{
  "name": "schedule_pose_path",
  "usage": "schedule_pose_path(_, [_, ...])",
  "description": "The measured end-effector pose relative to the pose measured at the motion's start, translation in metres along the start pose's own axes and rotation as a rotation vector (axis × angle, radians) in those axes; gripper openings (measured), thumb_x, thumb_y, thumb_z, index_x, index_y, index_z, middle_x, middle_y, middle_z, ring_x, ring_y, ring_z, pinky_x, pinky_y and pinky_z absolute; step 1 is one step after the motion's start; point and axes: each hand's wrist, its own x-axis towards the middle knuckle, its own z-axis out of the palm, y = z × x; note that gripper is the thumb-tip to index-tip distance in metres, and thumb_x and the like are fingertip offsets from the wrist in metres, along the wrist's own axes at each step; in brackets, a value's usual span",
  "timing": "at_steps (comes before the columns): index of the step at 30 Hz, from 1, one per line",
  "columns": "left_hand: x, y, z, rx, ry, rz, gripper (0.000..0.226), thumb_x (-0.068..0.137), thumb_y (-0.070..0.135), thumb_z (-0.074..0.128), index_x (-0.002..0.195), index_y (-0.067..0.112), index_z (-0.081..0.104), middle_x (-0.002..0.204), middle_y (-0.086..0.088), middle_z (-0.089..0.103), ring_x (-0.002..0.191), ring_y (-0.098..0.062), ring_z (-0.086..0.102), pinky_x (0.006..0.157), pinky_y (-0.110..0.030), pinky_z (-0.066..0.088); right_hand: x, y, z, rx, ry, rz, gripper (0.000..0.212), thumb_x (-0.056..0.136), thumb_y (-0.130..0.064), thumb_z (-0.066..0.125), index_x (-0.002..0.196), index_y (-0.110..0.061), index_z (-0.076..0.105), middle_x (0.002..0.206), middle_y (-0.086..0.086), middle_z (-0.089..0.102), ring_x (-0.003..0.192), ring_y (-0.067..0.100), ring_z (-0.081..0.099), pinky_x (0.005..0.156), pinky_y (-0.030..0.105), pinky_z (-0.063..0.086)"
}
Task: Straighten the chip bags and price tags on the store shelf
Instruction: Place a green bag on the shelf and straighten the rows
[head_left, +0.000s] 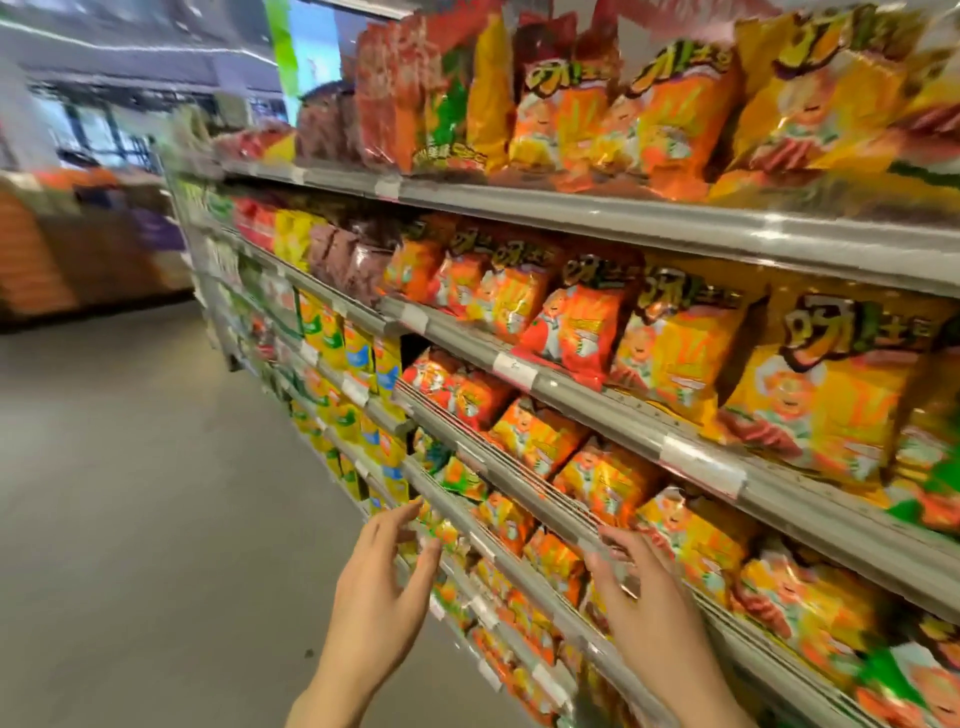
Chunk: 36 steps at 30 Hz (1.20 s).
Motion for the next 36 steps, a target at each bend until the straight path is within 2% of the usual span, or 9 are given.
schedule_pose_path(4, [0.071,-0.01,-0.014,0.102,0.017,0.068,0.036,0.092,0.045,0.059,0.124,0.05,0.045,0.117,0.027,0.052,0.105,0.009,0.054,0.077,-0.006,0.043,0.072,-0.025,0.027,-0.019,-0.016,-0.111,0.027,0.095,-0.05,0.051,0.121,-0.045,0.05,0.12,-0.024,0.05,0.108,-0.007,0.049,0.088,0.02,0.037])
schedule_pose_path(9, [0.156,-0.022,-0.021,0.21,-0.018,0.188,0.04,0.095,0.05,0.053,0.133,0.037,0.049,0.118,0.02,0.051,0.105,0.006,0.055,0.085,-0.025,0.05,0.158,-0.051,0.048,-0.139,0.002,-0.298,0.037,0.096,-0.047,0.052,0.13,-0.033,0.055,0.129,-0.021,0.051,0.12,0.002,0.05,0.099,0.026,0.042])
schedule_pose_path(12, [0.204,-0.021,-0.022,0.265,-0.055,0.268,0.046,0.095,0.053,0.048,0.136,0.033,0.047,0.12,0.018,0.05,0.104,0.004,0.056,0.082,-0.024,0.05,0.2,-0.071,0.045,-0.226,0.029,-0.405,0.036,0.096,-0.046,0.052,0.129,-0.033,0.055,0.128,-0.02,0.052,0.118,0.005,0.053,0.096,0.03,0.045])
schedule_pose_path(16, [0.266,-0.018,-0.008,0.312,-0.122,0.4,0.049,0.097,0.053,0.045,0.14,0.029,0.045,0.126,0.01,0.051,0.109,-0.007,0.058,0.086,-0.031,0.051,0.244,-0.083,0.031,-0.387,0.118,-0.526,0.036,0.095,-0.046,0.052,0.127,-0.028,0.057,0.122,-0.014,0.055,0.111,0.011,0.055,0.091,0.024,0.043])
schedule_pose_path(22, [0.342,-0.006,0.037,0.291,-0.263,0.625,0.05,0.097,0.051,0.044,0.142,0.03,0.039,0.133,0.006,0.048,0.112,-0.017,0.057,0.082,-0.038,0.052,0.278,-0.095,0.006,-0.669,0.237,-0.601,0.039,0.094,-0.043,0.046,0.123,-0.021,0.062,0.121,-0.003,0.059,0.111,0.019,0.059,0.087,0.036,0.056])
schedule_pose_path(27, [0.386,0.018,0.079,0.221,-0.388,0.819,0.052,0.096,0.051,0.044,0.142,0.027,0.041,0.131,0.001,0.048,0.11,-0.024,0.058,0.08,-0.037,0.051,0.272,-0.101,-0.024,-0.895,0.304,-0.506,0.029,0.09,-0.025,0.068,0.118,-0.017,0.064,0.117,0.001,0.058,0.105,0.021,0.059,0.084,0.036,0.055])
schedule_pose_path(31, [0.398,0.038,0.108,0.179,-0.442,0.895,0.059,0.095,0.057,0.042,0.145,0.028,0.036,0.133,-0.002,0.05,0.111,-0.029,0.06,0.079,-0.039,0.051,0.26,-0.103,-0.041,-1.014,0.385,-0.254,0.033,0.089,-0.029,0.068,0.119,-0.018,0.063,0.115,0.004,0.058,0.102,0.026,0.061,0.076,0.041,0.057])
schedule_pose_path(34, [0.399,0.044,0.122,0.186,-0.474,0.829,0.065,0.097,0.061,0.035,0.151,0.028,0.022,0.137,-0.006,0.053,0.112,-0.032,0.061,0.079,-0.04,0.05,0.253,-0.105,-0.039,-1.008,0.426,-0.061,0.043,0.094,-0.041,0.059,0.132,-0.021,0.056,0.122,0.003,0.06,0.114,0.026,0.058,0.09,0.039,0.052])
schedule_pose_path(36, [0.399,0.047,0.131,0.208,-0.516,0.765,0.069,0.098,0.062,0.032,0.154,0.025,0.016,0.126,-0.011,0.062,0.106,-0.033,0.063,0.073,-0.037,0.046,0.251,-0.107,-0.03,-0.964,0.449,0.003,0.049,0.096,-0.046,0.053,0.138,-0.021,0.05,0.128,0.0,0.059,0.12,0.023,0.052,0.099,0.035,0.043])
